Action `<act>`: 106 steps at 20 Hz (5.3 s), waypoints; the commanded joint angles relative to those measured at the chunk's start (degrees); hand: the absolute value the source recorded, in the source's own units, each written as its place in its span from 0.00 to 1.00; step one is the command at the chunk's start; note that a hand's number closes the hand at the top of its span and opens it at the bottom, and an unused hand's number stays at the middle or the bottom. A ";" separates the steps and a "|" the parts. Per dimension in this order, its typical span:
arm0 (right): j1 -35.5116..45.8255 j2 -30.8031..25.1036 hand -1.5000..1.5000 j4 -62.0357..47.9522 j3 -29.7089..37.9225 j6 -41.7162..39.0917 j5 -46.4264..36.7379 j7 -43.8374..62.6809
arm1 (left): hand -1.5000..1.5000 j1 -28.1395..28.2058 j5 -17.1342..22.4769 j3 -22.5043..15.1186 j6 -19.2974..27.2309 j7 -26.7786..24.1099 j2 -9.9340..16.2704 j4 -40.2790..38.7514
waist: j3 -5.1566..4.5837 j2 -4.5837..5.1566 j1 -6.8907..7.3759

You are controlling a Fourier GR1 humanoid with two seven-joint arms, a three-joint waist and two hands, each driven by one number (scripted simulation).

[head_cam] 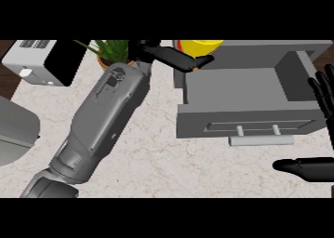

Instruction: Pick up the cup, place it into the drawer and close the drawer

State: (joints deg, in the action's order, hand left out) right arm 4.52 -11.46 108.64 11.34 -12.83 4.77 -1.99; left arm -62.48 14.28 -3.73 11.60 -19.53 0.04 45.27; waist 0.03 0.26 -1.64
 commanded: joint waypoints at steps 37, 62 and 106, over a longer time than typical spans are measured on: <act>1.41 1.57 0.00 0.42 -0.68 -5.59 9.50 0.95 | 0.00 -9.91 21.68 -33.50 17.29 -2.28 -0.04 -19.17 | 0.03 0.64 -2.82; -2.92 -2.79 1.00 5.30 -12.80 -4.61 -21.30 3.07 | 0.00 5.27 23.73 -23.27 15.42 5.13 16.03 9.37 | -0.04 -0.53 2.69; 50.97 -7.20 1.00 -92.80 -7.99 15.99 -51.85 -24.19 | 0.00 39.11 26.67 -10.89 -6.40 2.17 32.40 33.33 | 0.18 2.56 7.77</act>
State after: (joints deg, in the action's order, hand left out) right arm 50.22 -13.42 20.64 0.12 2.88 -47.73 -29.84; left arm -23.76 41.15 -14.33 6.52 -16.32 33.10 78.85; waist -0.23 0.53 4.71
